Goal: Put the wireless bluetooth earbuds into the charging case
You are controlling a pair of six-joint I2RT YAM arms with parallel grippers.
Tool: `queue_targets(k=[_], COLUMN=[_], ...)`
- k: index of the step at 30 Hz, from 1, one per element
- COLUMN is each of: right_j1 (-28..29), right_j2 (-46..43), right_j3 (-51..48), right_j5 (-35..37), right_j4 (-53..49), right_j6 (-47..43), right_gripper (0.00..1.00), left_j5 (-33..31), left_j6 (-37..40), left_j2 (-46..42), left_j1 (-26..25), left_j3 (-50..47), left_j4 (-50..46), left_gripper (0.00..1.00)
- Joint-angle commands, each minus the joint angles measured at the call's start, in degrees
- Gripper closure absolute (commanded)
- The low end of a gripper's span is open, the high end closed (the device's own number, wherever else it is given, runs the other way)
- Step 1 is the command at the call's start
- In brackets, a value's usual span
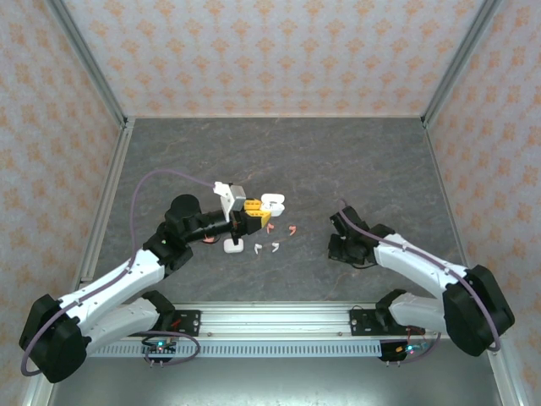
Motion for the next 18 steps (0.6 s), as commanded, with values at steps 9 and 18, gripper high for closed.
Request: queue_targets(k=[9,18], right_j1=[3.56,8.27], right_j2=[-11.28,-11.52], right_j3=[15.63,26.73], right_j5=[1.2,-1.35], right_j4=[3.24,8.63], right_j6=[-24.41,-39.87], right_gripper=[0.85,0.85], left_j5=[0.78,2.84], left_j6=[-6.96,-8.43], left_j2=[4.96,5.26], left_j1=[-0.06,-0.06], left_j3=[3.35,4.36], left_j4=[6.19,8.07], left_gripper=[1.0,1.0])
